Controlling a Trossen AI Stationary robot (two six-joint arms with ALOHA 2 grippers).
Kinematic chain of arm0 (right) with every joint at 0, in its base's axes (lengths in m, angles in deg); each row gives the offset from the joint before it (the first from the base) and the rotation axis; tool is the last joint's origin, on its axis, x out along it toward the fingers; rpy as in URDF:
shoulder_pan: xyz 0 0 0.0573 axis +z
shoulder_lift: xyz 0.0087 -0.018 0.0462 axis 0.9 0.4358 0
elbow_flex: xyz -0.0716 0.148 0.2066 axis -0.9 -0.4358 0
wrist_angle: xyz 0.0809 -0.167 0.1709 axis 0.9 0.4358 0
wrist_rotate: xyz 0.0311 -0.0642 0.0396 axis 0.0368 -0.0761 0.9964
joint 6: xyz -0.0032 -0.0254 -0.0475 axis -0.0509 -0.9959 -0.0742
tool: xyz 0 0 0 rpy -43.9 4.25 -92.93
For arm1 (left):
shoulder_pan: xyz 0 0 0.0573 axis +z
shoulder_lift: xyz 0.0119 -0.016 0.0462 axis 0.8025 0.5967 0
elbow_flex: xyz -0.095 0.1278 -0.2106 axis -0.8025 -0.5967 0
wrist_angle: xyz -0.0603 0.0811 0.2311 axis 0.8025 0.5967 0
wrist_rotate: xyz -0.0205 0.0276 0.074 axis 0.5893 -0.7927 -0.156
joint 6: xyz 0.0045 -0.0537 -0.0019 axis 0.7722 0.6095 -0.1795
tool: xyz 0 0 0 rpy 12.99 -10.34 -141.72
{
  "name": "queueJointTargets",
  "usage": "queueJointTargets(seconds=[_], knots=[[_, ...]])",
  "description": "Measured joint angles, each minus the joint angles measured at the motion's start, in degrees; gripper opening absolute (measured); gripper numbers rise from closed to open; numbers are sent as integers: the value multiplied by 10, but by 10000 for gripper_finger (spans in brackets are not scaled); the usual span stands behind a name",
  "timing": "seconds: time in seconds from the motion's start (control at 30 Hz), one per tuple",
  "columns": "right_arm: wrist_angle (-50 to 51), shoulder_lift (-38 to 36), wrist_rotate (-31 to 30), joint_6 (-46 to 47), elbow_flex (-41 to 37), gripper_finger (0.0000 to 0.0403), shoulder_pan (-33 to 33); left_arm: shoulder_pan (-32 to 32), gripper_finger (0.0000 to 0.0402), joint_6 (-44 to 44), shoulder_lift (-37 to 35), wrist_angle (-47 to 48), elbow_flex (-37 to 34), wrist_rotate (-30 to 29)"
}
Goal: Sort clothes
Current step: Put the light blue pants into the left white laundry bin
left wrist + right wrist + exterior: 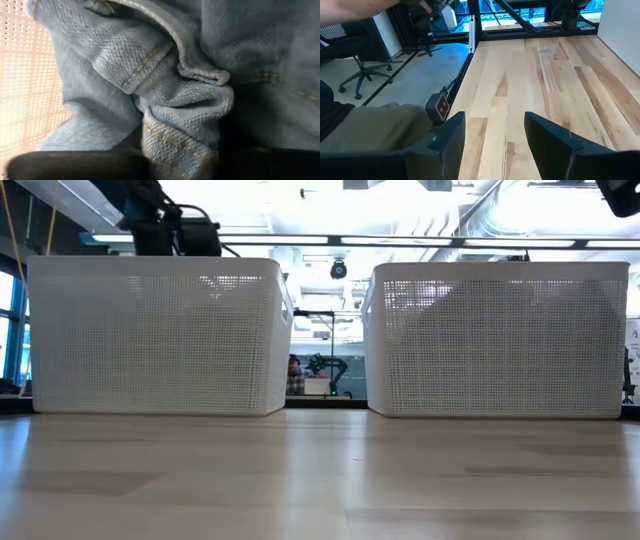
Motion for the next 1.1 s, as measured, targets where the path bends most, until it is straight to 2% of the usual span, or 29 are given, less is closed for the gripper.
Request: queueJointTargets(seconds=[0.13, 0.27, 0.33, 0.43, 0.57, 0.7, 0.77, 0.9, 1.1], knots=[[0, 0, 0, 3, 0, 193, 0, -1, 166, 26, -7, 61, 63, 20], [0, 0, -5, -6, 0, 193, 0, -15, 263, 77, -13, 159, 166, 15], [0, 0, -6, -10, 0, 193, 0, -24, 291, 97, -12, 198, 217, 13], [0, 0, -7, -16, 0, 193, 0, -36, 305, 113, -16, 172, 273, 8], [0, 0, -15, -16, 0, 193, -1, -42, 300, 100, -16, 17, 282, 43], [0, 0, -15, -16, 0, 193, -1, -38, 280, 74, 3, -181, 235, 123], [0, 0, -18, -16, 0, 193, -1, -35, 262, 62, 29, -229, 211, 127], [0, 0, -20, -8, 0, 193, -1, -28, 206, 58, 104, -224, 197, 91], [0, 0, -32, -11, 0, 193, -1, -11, 89, 71, 221, -160, 198, 79]])
